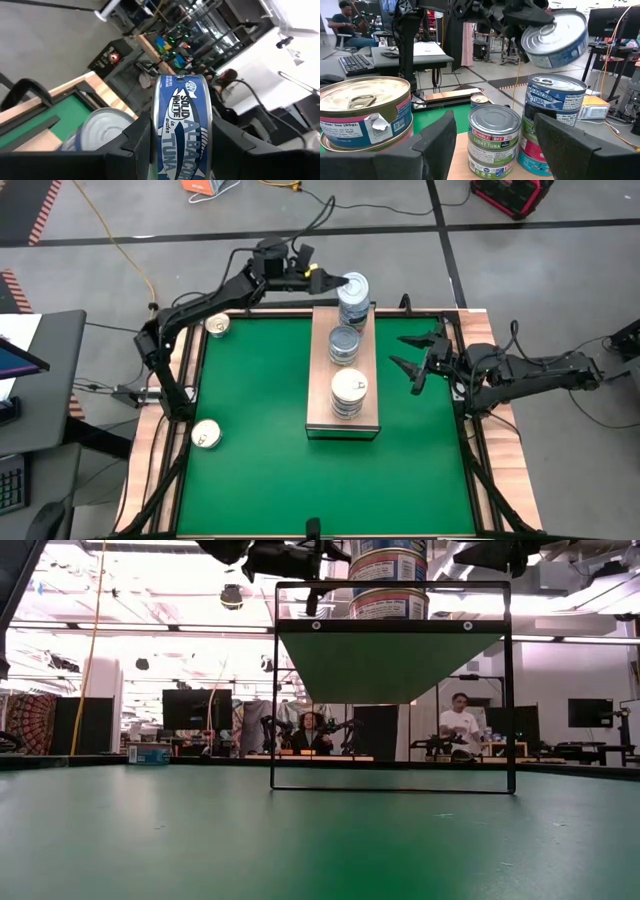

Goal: Stack canned seafood by type on shelf
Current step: Stack the blue tuna can on top of the blue tuna can on the shelf

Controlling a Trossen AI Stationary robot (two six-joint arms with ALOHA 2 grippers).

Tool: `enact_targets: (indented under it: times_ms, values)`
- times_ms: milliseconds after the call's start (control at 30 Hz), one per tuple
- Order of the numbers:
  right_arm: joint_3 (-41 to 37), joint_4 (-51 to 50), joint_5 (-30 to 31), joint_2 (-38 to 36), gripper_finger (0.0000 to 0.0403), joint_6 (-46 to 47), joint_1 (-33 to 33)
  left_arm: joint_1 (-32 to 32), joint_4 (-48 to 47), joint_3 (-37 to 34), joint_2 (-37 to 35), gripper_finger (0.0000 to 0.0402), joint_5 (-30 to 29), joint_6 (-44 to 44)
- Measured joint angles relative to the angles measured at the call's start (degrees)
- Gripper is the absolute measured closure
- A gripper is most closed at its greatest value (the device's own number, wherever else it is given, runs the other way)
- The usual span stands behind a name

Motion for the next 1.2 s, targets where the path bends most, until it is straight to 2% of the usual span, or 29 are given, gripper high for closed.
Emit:
enact_targets:
  times_ms: [233,800,1200]
  values:
    - [0.00,0.42,0.00,0.04,0.0109,0.07,0.00,-1.65,0.17,-0.04,-0.04,0.0256,-6.46,2.87]
    - [0.02,0.70,0.00,0.04,0.0109,0.07,0.00,-4.55,-1.19,-0.04,-0.02,0.0254,-11.21,2.92]
    - [0.02,0.85,-0.02,0.05,0.0109,0.09,0.01,-4.55,-6.08,-0.04,-0.15,0.0253,-14.98,4.50]
